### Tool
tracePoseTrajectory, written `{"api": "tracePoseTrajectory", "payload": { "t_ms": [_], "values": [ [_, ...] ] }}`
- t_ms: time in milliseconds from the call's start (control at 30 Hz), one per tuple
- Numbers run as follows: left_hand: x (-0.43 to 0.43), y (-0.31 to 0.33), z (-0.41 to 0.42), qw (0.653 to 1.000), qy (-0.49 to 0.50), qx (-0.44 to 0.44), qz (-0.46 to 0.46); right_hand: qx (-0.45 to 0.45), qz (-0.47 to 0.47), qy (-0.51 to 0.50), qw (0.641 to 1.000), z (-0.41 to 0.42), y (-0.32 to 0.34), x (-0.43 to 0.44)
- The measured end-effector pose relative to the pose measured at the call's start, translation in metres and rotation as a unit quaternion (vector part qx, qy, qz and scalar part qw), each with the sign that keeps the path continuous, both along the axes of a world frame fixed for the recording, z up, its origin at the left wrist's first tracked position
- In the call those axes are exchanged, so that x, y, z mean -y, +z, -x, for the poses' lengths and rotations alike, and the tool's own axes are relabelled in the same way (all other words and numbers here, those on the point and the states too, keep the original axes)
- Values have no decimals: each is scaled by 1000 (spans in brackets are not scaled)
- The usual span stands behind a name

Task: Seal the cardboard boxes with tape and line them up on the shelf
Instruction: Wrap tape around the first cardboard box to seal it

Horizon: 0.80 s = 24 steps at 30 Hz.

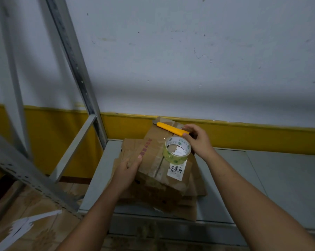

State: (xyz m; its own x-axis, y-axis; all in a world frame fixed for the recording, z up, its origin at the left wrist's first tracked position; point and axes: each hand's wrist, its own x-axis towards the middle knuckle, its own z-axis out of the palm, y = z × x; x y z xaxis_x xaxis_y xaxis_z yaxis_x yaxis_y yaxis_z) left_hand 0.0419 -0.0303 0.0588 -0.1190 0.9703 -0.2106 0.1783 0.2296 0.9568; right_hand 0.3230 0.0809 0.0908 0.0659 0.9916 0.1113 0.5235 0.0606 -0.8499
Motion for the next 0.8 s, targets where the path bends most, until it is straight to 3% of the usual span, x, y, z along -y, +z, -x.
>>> {"api": "tracePoseTrajectory", "payload": {
  "t_ms": [67,133,200,467,633,733,800],
  "values": [
    [0,0,2,1000,8,5,3,-24,2,-85,996,0,-3,15],
    [0,-1,4,1000,13,15,-6,-103,35,-143,984,7,-10,37],
    [2,1,4,999,17,37,-4,-166,73,-116,976,16,-23,55],
    [12,-3,-5,996,37,82,0,-193,64,-59,977,33,-14,39],
    [10,-9,-4,1000,16,17,16,-148,76,-72,983,30,-14,33],
    [4,-6,0,995,10,-94,-35,-112,-15,-112,987,25,-6,47],
    [1,-1,0,976,5,-192,-98,-77,-80,-73,991,21,0,59]
  ]
}}
